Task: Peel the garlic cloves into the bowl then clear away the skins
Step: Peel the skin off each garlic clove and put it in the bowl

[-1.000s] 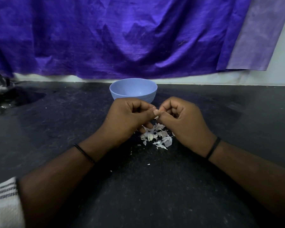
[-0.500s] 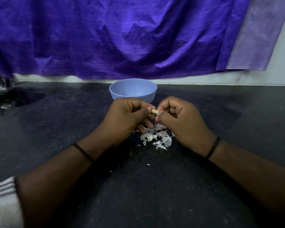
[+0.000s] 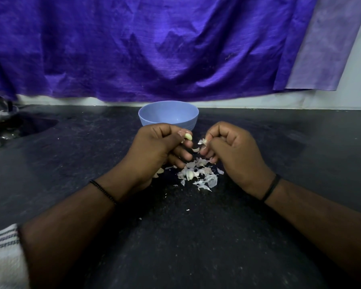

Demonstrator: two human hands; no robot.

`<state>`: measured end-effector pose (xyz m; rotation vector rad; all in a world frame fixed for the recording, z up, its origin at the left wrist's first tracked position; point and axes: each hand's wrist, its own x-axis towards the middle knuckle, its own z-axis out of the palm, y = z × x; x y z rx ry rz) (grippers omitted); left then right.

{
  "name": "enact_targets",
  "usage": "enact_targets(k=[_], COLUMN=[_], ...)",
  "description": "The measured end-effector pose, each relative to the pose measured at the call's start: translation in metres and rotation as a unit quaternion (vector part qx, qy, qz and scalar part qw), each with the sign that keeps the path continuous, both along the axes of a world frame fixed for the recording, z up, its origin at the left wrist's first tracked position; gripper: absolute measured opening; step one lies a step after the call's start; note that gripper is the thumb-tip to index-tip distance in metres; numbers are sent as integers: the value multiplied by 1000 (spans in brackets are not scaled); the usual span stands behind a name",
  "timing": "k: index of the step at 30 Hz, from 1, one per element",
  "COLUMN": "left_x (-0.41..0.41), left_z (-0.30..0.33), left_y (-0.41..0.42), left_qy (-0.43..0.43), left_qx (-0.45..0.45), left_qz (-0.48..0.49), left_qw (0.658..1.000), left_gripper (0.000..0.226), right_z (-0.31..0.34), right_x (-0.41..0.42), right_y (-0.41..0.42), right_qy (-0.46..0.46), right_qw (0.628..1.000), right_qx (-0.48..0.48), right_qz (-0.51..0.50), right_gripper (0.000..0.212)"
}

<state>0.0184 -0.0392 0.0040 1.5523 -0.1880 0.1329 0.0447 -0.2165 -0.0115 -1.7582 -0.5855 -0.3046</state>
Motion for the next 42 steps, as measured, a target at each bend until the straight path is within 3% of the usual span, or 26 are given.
enact_targets(k=[4,12,18,26,30,34,39,42], left_x=[0,-1,-3,-2,1,7,6,7], left_z=[1,1,0,1,2,0,-7,-9], left_y=[1,0,-1,2,7,17,15,13], left_qy=[15,24,24,42,57,-10,-62,-83], left_qx=[-23,-11,-4,39,107,180,322,345], left_qz=[12,9,1,-18,34,143,162,177], left_qw=[1000,1000,1000,998,992,973,931,918], left_gripper=[17,17,19,20,26,25,21,17], right_z=[-3,0,1,-1,-2,2,21,33], right_x=[-2,-7,-9,-8,-4,1,26,49], right_y=[-1,1,3,3,1,6,26,36], right_qy=[-73,-147,-173,-195,-173,-132,-85,-73], right_qw=[994,973,973,966,972,980,985,978], right_qx=[-68,-127,-118,-125,-107,-87,-78,-119], right_qz=[-50,-123,-98,-111,-117,-117,-127,-155], right_gripper=[27,11,23,2,4,4,3,1])
